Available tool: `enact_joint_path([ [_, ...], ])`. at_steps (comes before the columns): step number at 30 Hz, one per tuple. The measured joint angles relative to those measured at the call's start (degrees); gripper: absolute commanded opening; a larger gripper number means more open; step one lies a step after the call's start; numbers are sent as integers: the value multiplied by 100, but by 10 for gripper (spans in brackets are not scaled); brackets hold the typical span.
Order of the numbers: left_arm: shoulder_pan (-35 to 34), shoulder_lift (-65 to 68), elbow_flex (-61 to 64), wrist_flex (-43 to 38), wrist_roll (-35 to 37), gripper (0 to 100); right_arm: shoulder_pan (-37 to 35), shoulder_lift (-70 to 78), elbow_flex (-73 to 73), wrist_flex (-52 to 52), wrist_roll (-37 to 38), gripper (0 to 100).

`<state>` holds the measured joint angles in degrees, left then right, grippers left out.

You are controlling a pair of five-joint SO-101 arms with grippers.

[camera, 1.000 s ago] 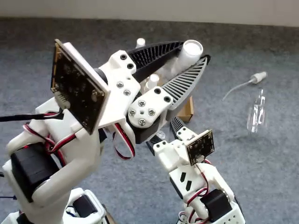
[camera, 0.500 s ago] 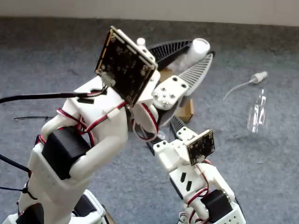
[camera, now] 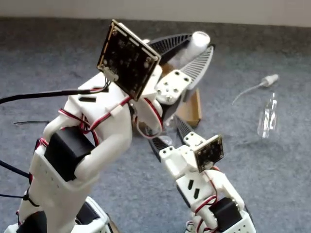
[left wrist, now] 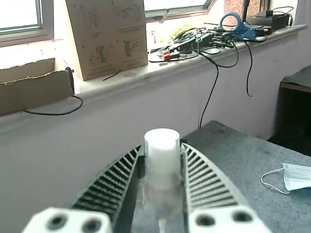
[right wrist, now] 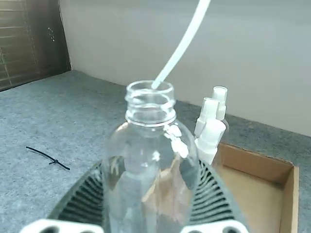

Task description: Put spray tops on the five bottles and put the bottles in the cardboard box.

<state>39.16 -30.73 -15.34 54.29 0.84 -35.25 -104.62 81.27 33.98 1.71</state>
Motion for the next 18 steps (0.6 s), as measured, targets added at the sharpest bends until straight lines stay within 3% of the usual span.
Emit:
enact_joint_path([
  [18, 273, 0, -132, 70, 0, 5, 0, 0, 0, 0, 0, 4],
])
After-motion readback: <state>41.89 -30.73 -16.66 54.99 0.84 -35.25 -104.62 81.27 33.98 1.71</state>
